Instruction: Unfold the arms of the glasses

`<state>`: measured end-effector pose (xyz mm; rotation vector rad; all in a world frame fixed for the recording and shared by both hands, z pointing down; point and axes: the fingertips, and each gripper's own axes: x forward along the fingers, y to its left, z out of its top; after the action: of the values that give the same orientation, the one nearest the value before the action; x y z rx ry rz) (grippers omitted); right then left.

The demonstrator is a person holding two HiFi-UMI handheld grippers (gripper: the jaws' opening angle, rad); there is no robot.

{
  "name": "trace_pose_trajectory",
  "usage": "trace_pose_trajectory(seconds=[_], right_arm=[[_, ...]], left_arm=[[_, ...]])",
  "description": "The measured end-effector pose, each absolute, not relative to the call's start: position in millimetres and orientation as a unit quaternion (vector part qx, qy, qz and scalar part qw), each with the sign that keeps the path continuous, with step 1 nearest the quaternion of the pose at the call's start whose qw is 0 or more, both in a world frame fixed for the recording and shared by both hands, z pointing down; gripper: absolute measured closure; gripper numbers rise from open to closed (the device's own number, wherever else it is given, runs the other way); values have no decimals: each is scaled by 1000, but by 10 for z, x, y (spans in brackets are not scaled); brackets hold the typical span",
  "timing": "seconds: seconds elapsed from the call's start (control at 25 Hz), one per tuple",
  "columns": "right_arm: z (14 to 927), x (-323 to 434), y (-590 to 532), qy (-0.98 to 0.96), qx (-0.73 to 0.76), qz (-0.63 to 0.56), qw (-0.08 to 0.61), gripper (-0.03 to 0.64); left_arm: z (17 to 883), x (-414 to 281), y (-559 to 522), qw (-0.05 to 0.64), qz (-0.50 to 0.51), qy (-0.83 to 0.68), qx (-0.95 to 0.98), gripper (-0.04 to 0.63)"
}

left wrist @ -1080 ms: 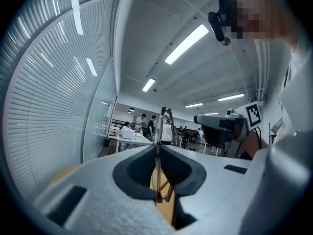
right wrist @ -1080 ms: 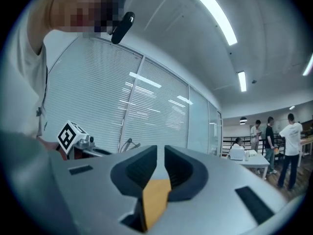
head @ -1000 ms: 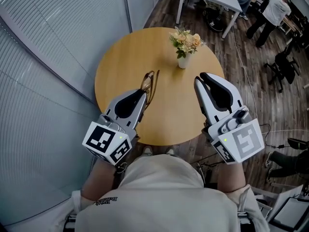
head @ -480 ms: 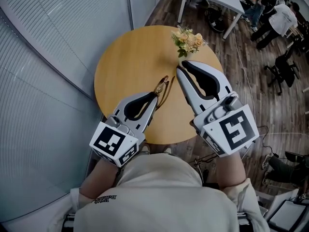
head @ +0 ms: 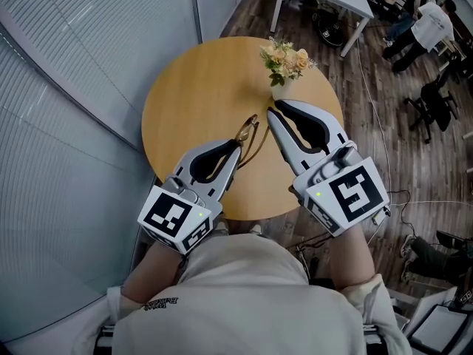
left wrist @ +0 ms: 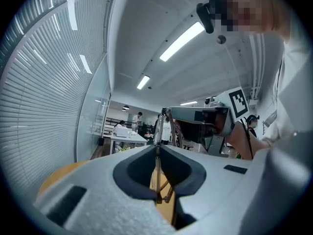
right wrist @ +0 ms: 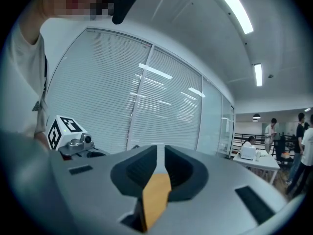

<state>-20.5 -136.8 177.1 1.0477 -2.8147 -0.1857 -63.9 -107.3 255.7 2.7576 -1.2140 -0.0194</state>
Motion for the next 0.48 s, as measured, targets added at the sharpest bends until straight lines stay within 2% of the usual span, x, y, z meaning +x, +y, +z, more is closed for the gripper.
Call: trace_pose_trajectory(seconds=[0.48], right_arm=[[1903,161,-1302,-927,369,-44,51,583]], left_arm=[[2417,-804,-1233,72,-38,-437,896,552]])
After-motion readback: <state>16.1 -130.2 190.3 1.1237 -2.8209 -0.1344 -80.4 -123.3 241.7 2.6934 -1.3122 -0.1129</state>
